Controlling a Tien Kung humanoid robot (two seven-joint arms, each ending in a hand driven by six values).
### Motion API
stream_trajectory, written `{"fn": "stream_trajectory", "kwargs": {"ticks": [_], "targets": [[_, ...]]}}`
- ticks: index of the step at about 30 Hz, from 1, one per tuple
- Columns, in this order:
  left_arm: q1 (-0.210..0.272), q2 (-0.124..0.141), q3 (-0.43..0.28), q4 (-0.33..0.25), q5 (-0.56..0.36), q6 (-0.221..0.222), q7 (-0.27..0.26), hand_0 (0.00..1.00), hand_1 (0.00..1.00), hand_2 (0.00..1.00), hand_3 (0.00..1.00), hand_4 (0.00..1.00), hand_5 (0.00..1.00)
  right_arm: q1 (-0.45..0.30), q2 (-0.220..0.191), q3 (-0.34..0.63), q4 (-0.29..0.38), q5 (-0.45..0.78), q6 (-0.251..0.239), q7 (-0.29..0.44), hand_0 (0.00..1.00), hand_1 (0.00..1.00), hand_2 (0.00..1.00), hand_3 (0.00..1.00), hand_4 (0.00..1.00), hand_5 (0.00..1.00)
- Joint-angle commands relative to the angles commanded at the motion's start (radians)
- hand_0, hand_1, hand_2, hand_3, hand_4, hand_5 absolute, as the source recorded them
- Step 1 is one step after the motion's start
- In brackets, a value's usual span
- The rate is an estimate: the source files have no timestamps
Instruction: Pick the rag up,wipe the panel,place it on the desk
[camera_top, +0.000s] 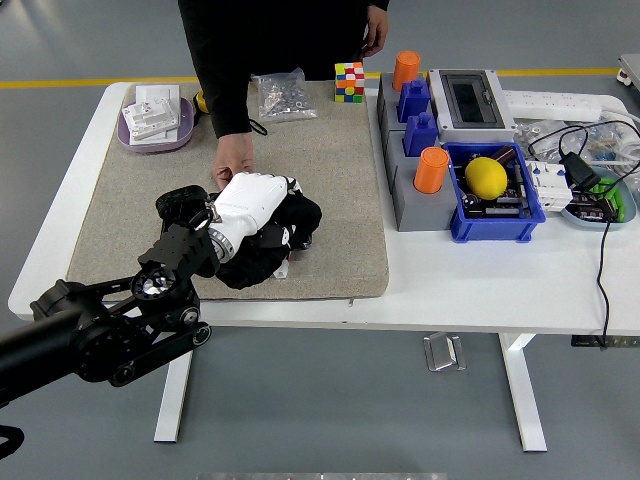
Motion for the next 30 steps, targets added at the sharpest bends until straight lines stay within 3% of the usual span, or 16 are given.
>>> {"fn": "stream_trajectory", "kwargs": {"ticks": [15, 30], "targets": [[0.015, 0.004, -0.023, 0.033, 0.008, 0.006, 0.004, 0.228, 0.269, 0.498, 0.318, 0.162, 0.002, -0.007, 0.009, 0.011, 0.0, -0.007, -0.003, -0.001, 0.721, 0.634, 0.678, 0.587, 0.977, 0.553], [0.055, 0.057, -0.103, 0.106, 0.022, 0.013, 0.001, 0.228, 0.266, 0.498, 0.318, 0.162, 0.002, -0.018, 0.015, 0.024, 0.0, -0.009, -0.005, 0.002, 0.721, 0.634, 0.678, 0.587, 0.977, 0.553]]}}
